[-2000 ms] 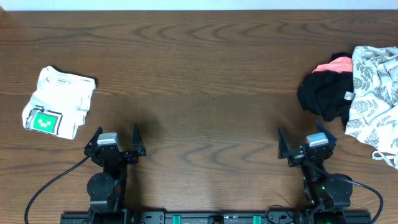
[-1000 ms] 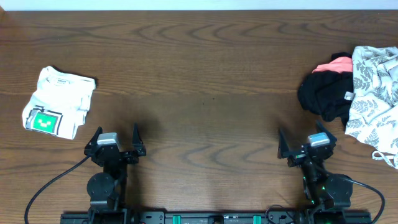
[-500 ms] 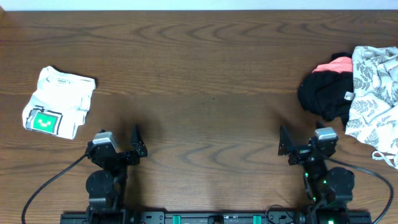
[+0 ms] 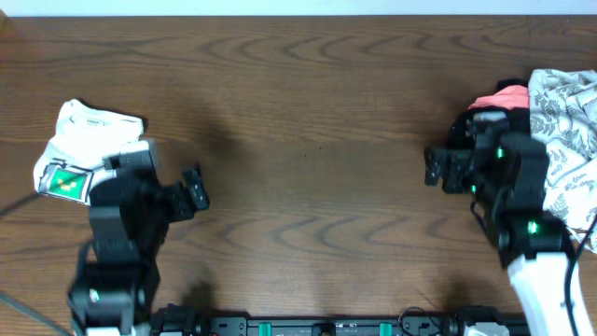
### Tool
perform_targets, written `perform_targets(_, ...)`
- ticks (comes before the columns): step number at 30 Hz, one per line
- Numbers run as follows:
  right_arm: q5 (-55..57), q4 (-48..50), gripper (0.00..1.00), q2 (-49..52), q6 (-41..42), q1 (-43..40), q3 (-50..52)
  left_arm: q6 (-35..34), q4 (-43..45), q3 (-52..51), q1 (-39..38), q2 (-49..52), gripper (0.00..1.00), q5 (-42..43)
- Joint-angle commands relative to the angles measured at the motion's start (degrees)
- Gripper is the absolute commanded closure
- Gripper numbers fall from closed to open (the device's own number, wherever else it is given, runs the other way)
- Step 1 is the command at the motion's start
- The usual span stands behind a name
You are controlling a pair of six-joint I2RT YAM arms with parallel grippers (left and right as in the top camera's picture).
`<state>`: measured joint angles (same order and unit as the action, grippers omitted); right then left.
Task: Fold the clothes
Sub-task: 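Reach the right gripper to the clothes pile and grasp the black shirt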
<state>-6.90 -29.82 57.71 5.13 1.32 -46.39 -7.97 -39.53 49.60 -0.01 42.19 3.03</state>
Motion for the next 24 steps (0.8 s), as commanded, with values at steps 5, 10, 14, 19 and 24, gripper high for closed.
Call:
perform_targets(5, 6.05, -1.33, 0.01, 12.31, 1.68, -4.72, -7.69, 3.23, -13.27, 14.84, 0.09, 14.25, 0.02, 0.61)
perform_targets(10, 5.92, 3.32, 0.01, 19.63, 4.46, -14.16, -8.00, 3.21, -13.64, 15.19, 0.09, 17.05, 0.02, 0.61)
perform_targets(14, 4.90, 7.48, 0.01, 24.39, 4.50, -19.06, -8.00, 3.23, -13.49, 15.19, 0.09, 17.55, 0.02, 0.59)
perform_targets(19, 4.98, 10.43, 0.01, 30.38, 4.57, -20.17, -8.00, 3.23, -13.33, 15.19, 0.09, 17.59, 0.02, 0.59)
perform_targets(24, 4.92, 13.25, 0.25, 36.92, 7.26, -20.15, -8.00, 3.23, -12.92, 15.19, 0.09, 17.62, 0.02, 0.57)
